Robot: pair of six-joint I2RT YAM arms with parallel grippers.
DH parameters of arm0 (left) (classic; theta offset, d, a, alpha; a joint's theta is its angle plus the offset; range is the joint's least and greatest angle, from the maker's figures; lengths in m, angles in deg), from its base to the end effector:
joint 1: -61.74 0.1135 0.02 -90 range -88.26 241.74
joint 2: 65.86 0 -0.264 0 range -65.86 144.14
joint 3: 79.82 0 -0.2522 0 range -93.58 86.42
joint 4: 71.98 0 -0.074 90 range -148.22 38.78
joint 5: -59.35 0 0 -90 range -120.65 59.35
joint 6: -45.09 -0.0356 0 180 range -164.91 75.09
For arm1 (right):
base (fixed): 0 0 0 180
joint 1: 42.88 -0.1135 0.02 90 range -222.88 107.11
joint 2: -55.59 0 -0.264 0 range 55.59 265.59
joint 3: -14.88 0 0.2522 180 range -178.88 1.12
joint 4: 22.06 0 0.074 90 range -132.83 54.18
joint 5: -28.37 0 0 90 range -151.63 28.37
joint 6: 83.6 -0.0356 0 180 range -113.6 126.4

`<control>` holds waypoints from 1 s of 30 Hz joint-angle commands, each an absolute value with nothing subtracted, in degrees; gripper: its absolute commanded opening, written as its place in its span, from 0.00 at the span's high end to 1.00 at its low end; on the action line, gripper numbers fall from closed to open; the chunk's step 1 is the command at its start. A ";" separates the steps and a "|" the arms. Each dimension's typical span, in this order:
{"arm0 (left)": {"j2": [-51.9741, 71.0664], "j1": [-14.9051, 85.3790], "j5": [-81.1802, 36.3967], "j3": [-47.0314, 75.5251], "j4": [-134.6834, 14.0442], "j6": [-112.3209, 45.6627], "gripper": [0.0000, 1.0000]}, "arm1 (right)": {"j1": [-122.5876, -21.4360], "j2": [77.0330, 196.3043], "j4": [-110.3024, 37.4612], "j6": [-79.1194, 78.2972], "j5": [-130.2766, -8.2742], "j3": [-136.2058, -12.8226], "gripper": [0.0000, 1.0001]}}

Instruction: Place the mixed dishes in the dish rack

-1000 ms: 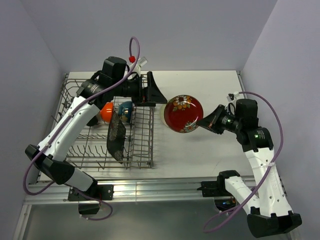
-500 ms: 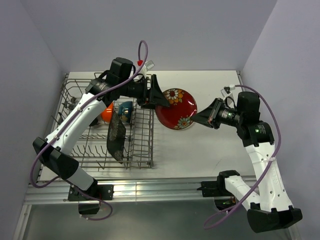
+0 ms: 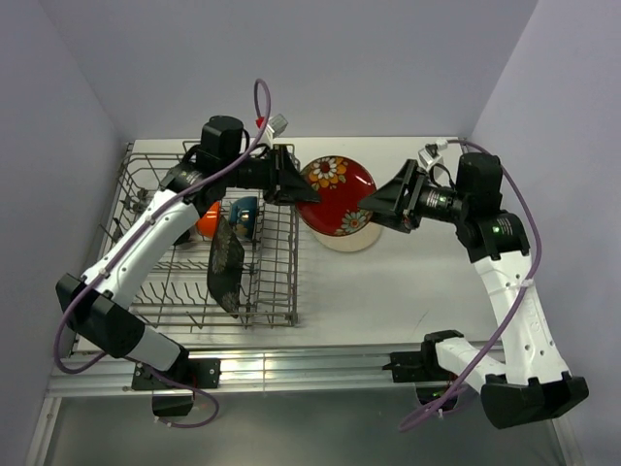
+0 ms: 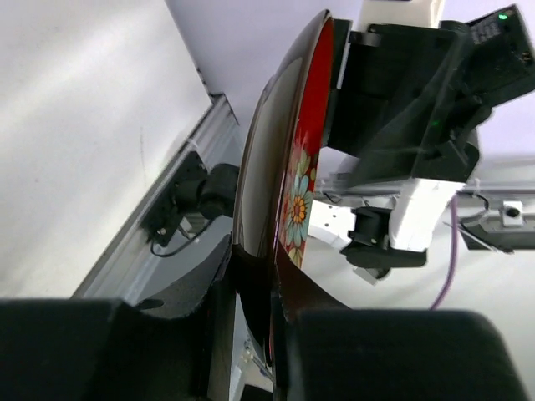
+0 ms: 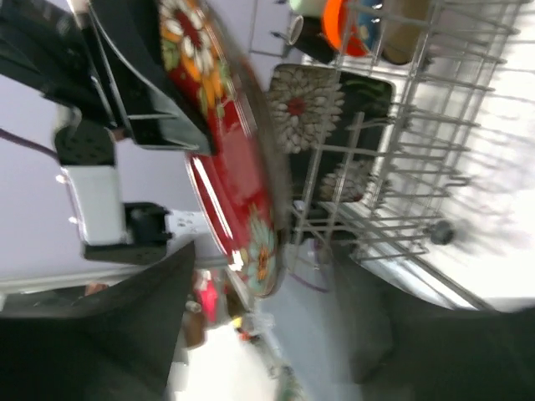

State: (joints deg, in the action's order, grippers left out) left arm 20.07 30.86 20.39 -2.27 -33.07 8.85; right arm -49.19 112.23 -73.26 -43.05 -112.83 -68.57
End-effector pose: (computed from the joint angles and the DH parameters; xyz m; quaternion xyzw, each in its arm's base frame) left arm 0.2709 -0.1942 0.4118 0.0862 0.7825 -0.6027 0.1302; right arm 0.1834 0.0482 0.4080 0.0610 0.7910 0.5495 0.2621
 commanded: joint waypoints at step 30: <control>-10.14 38.62 -55.26 3.53 20.44 -10.72 1.00 | -54.05 123.44 -80.39 -33.50 -107.78 -77.28 0.16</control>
